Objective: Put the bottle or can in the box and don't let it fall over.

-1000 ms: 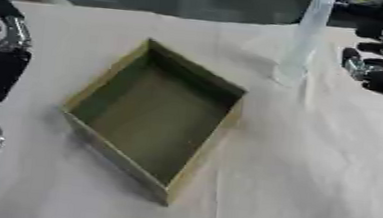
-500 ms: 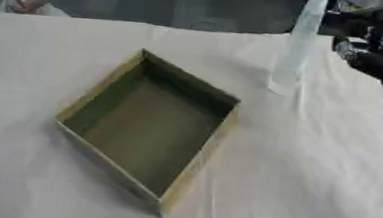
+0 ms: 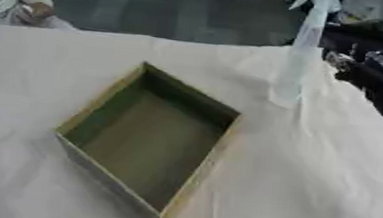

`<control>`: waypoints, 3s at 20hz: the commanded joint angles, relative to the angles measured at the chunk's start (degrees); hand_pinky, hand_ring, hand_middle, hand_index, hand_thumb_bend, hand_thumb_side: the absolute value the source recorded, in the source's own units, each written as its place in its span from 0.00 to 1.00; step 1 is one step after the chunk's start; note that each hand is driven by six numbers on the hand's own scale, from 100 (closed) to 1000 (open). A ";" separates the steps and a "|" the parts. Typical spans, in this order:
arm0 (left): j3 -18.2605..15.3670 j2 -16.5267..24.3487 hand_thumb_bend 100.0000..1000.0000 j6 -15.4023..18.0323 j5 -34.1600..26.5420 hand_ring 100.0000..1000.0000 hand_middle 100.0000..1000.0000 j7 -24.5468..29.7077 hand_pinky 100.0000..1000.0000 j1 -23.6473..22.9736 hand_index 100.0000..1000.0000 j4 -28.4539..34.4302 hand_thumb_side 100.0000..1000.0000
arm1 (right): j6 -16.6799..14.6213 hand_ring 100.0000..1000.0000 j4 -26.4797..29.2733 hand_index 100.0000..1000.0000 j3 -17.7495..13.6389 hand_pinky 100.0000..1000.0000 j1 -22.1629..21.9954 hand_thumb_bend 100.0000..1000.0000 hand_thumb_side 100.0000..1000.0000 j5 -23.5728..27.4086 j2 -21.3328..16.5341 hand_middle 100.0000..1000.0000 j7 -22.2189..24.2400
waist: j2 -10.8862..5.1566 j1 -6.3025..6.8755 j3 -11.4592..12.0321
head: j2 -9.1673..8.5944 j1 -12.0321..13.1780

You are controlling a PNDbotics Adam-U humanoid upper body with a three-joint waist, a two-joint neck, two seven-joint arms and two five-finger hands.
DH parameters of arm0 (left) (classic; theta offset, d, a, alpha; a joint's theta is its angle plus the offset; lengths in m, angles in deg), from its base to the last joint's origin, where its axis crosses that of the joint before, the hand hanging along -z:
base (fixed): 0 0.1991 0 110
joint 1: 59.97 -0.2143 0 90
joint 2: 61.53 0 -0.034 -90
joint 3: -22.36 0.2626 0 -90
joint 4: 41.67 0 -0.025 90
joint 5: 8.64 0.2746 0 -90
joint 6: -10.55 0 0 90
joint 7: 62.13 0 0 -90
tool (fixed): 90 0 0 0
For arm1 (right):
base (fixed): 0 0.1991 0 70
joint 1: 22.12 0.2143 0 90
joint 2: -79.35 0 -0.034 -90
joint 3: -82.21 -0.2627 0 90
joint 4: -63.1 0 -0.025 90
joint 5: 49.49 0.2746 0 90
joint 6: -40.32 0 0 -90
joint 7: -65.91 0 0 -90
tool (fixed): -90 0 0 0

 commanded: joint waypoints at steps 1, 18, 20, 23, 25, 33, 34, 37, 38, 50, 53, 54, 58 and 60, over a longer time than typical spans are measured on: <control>-0.48 0.79 0.00 0.13 0.02 0.41 0.44 -0.21 0.93 0.28 0.69 0.59 0.54 | -0.85 1.00 -0.38 1.00 -0.73 0.95 1.75 0.00 0.49 0.62 -0.37 1.00 0.25 | -0.74 -0.05 0.18 | -0.57 -0.30; -0.54 0.37 0.00 0.04 0.98 0.40 0.43 0.00 0.93 -0.29 0.67 0.84 0.53 | -2.70 1.00 -1.89 1.00 -1.22 0.96 3.97 0.00 0.47 -0.78 -0.55 1.00 0.13 | -0.28 -0.15 0.97 | 2.04 -0.79; -0.55 0.32 0.00 0.03 1.01 0.40 0.42 -0.01 0.93 -0.38 0.67 0.86 0.53 | -2.71 1.00 -1.89 1.00 -1.32 0.96 4.13 0.00 0.47 -1.63 -0.84 1.00 -0.40 | -0.12 -0.19 1.00 | 1.70 -0.89; -0.56 0.12 0.00 0.01 0.97 0.40 0.42 -0.05 0.93 -0.55 0.67 0.81 0.53 | -2.57 1.00 -1.71 1.00 -1.46 0.96 4.26 0.00 0.46 -2.96 -1.09 1.00 -1.16 | 0.07 -0.24 0.98 | 1.24 -0.97; -0.60 0.04 0.00 0.02 0.99 0.40 0.42 -0.11 0.93 -0.66 0.67 0.80 0.53 | -2.40 1.00 -1.25 1.00 -1.63 0.95 4.35 0.00 0.47 -3.54 -1.19 1.00 -1.54 | 0.18 -0.26 0.91 | 0.60 -1.09; -0.68 -0.04 0.00 0.11 1.23 0.40 0.42 -0.21 0.93 -0.77 0.67 0.82 0.53 | -1.81 1.00 -1.65 1.00 -1.90 0.96 5.34 0.00 0.47 -3.62 -1.09 1.00 -2.48 | 0.18 -0.34 1.23 | -1.93 -2.57; -0.65 -0.05 0.00 0.13 1.25 0.40 0.42 -0.18 0.93 -0.77 0.67 0.81 0.53 | -1.80 1.00 -1.89 1.00 -1.94 0.96 5.52 0.00 0.47 -3.56 -1.08 1.00 -2.58 | 0.18 -0.34 1.27 | -2.19 -2.74; -0.61 -0.07 0.00 0.16 1.37 0.40 0.42 -0.10 0.93 -0.76 0.67 0.80 0.53 | -1.95 1.00 -2.62 1.00 -2.00 0.96 6.05 0.00 0.48 -3.15 -0.90 1.00 -2.63 | 0.18 -0.30 1.40 | -2.54 -3.11; -0.62 -0.08 0.00 0.14 1.41 0.40 0.42 -0.08 0.93 -0.77 0.66 0.80 0.53 | -2.08 1.00 -2.91 1.00 -2.03 0.96 6.23 0.00 0.48 -2.79 -0.78 1.00 -2.52 | 0.19 -0.27 1.45 | -2.51 -3.25; -0.65 -0.30 0.00 0.15 1.41 0.40 0.42 0.02 0.94 -1.03 0.66 0.83 0.52 | -2.60 1.00 -4.83 1.00 -2.06 0.96 7.61 0.00 0.49 -0.86 -0.45 1.00 -2.13 | 0.55 -0.07 1.72 | -2.04 -3.43; -0.65 -0.34 0.00 0.13 1.36 0.40 0.42 -0.02 0.94 -1.07 0.66 0.86 0.52 | -2.56 1.00 -4.83 1.00 -2.04 0.96 7.84 0.00 0.49 -0.71 -0.43 1.00 -1.98 | 0.73 -0.04 1.75 | -2.17 -3.42; -0.63 -0.36 0.00 0.15 1.36 0.39 0.42 -0.01 0.94 -1.05 0.66 0.88 0.52 | -2.53 1.00 -4.87 1.00 -2.03 0.96 7.95 0.00 0.49 -0.71 -0.44 1.00 -1.95 | 0.78 -0.04 1.78 | -2.24 -3.43; -0.59 -0.42 0.00 0.17 1.46 0.39 0.42 0.05 0.94 -1.06 0.66 0.94 0.52 | -2.48 1.00 -5.29 1.00 -1.96 0.96 8.49 0.00 0.49 -1.19 -0.52 1.00 -1.81 | 1.03 -0.06 1.96 | -2.54 -3.51; -0.55 -0.51 0.00 0.18 1.39 0.39 0.42 0.10 0.94 -1.08 0.66 0.94 0.52 | -2.47 1.00 -5.66 1.00 -1.96 0.96 8.75 0.00 0.49 -1.49 -0.53 1.00 -1.74 | 1.17 -0.09 2.10 | -2.75 -3.60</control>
